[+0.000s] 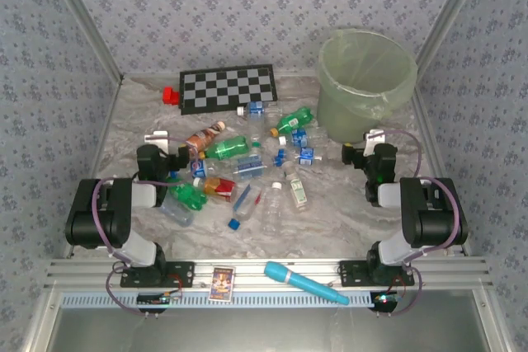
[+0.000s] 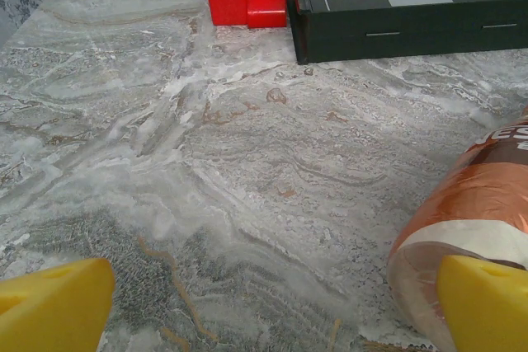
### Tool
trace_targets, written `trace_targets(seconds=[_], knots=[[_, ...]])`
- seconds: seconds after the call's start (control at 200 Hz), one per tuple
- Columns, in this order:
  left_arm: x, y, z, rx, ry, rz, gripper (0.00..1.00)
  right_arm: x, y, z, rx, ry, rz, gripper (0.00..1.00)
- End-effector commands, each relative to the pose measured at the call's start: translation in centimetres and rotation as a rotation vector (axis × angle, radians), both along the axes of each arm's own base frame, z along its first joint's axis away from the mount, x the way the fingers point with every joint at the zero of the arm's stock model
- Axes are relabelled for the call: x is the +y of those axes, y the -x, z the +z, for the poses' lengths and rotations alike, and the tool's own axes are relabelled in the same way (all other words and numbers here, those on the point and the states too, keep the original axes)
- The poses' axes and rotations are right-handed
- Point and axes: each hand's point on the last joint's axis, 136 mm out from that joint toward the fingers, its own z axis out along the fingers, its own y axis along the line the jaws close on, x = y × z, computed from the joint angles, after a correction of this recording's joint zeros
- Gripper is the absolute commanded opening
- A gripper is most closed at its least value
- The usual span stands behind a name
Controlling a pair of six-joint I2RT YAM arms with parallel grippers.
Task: Put the plastic bottles in the bin
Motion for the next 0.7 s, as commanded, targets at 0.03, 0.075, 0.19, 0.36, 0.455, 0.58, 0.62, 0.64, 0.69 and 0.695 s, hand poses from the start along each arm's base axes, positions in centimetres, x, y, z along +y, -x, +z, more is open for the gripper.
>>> trace_targets(seconds=[0.03, 0.075, 0.19, 0.36, 0.455, 0.58, 0.62, 0.64, 0.69, 0.695], knots=[[-0.15, -0.88, 1.28, -0.041, 0.001, -0.017, 1.0, -0.49, -0.49, 0.41, -0.01, -0.003, -0.023, 1.0], [-0.13, -0.87, 1.19, -0.039, 0.001, -0.016, 1.0, -0.52, -0.48, 0.39, -0.009, -0.003, -0.024, 1.0], [-0.2, -0.87, 1.23, -0.04, 0.001, -0.019, 1.0, -0.54, -0.48, 0.36, -0.008, -0.003, -0.024, 1.0], [-0.17, -0.86, 1.21, -0.039, 0.002, -0.019, 1.0, -0.5, -0.47, 0.37, -0.008, -0.004, -0.023, 1.0], [-0.19, -0.9, 1.25, -0.04, 0.002, -0.02, 1.0, -0.53, -0.49, 0.4, -0.009, -0.004, -0.024, 1.0], [-0.2, -0.89, 1.22, -0.038, 0.004, -0.022, 1.0, -0.51, -0.49, 0.39, -0.009, -0.004, -0.023, 1.0], [-0.19, -0.92, 1.24, -0.038, 0.006, -0.023, 1.0, -0.52, -0.49, 0.38, -0.008, -0.004, -0.023, 1.0], [-0.2, -0.92, 1.23, -0.038, 0.006, -0.024, 1.0, -0.54, -0.5, 0.4, -0.009, -0.003, -0.024, 1.0], [-0.19, -0.91, 1.22, -0.037, 0.01, -0.024, 1.0, -0.52, -0.5, 0.4, -0.008, -0.004, -0.023, 1.0], [-0.2, -0.91, 1.21, -0.037, 0.01, -0.025, 1.0, -0.52, -0.51, 0.41, -0.009, -0.004, -0.023, 1.0]])
